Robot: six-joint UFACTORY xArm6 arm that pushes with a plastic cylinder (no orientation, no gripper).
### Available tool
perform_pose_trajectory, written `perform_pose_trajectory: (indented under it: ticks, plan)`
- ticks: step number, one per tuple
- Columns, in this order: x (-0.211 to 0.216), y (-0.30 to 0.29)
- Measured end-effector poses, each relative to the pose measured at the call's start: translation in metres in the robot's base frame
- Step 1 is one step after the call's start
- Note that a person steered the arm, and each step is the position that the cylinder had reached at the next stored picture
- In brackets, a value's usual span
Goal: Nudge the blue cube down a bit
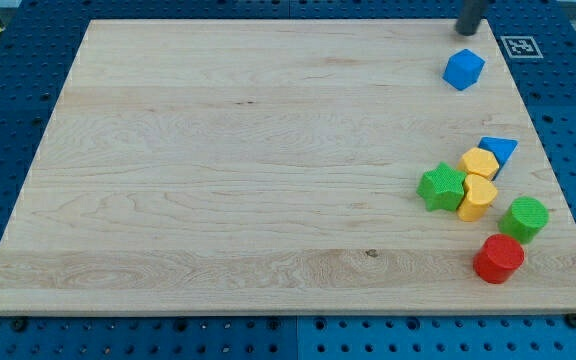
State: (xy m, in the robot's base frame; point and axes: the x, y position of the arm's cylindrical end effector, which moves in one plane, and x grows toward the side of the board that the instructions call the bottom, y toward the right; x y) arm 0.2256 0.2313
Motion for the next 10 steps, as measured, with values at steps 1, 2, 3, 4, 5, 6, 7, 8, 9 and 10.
perform_pose_trajectory:
  ticks: [1, 2, 3, 4, 5, 6, 7, 8, 9, 10]
  plan:
    - [0.121, -0.033]
    - [0.212, -0.050]
    - [0.157, -0.094]
    - [0.080, -0.116]
    - [0.069, -0.015]
    - [0.117, 0.081]
    - [0.193, 0.075]
    - [0.209, 0.068]
    - [0.115, 0.113]
    - [0.055, 0.099]
